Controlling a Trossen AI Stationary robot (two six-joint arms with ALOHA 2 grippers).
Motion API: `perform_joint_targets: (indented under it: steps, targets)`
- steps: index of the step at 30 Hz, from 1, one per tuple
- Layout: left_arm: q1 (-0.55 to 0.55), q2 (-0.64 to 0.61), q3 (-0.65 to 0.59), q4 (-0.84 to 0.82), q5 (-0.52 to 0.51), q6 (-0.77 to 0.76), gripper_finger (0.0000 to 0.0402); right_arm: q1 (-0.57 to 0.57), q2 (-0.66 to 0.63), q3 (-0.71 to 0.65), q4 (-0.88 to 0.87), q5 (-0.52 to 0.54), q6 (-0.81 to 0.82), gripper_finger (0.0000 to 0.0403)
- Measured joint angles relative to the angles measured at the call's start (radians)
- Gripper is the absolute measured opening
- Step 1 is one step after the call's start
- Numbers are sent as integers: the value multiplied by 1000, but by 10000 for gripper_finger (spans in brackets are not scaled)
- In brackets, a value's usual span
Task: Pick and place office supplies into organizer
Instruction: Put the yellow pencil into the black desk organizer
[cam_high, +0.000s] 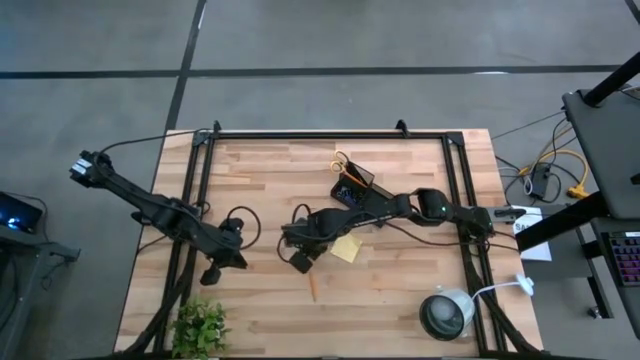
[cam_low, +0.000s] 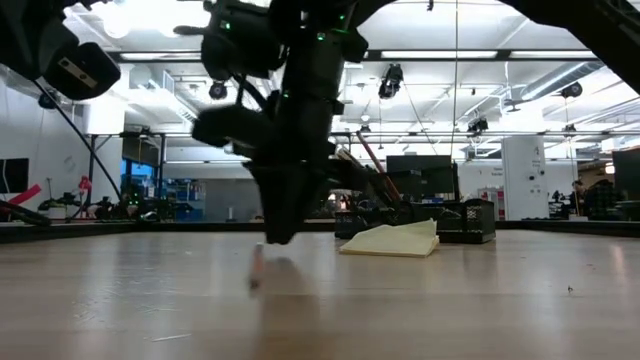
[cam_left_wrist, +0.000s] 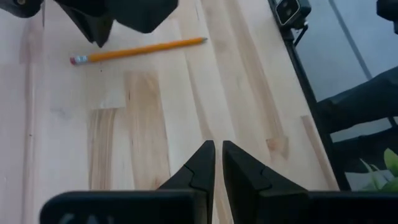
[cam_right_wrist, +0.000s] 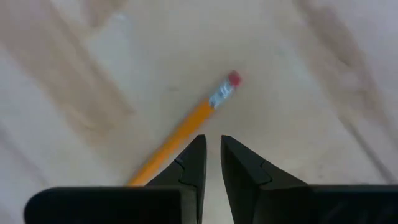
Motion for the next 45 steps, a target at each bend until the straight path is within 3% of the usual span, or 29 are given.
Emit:
perform_joint_targets:
  steps: [12,18,24,29,32,39,45]
  targets:
    - [0,42,0,-16,1,0,15,-12,30,-4,253,-52,-139,38]
    - [0,39,-4,-25,2,33,15,9,4,-4,229,-41,-117,38]
    - [1,81,-85,24,-1,221,15,147,-71,-4,208,20,-188,38]
    - [1,187,-131,208,-42,499,15,291,-132,-3,145,179,-229,38]
    - [16,280,-131,309,-103,673,21,349,-132,-4,118,193,-187,38]
    - [79,513,-67,385,-104,890,44,385,-99,-3,130,196,-3,52]
    - [81,621,-7,385,-106,1005,48,385,-69,-4,170,212,51,83]
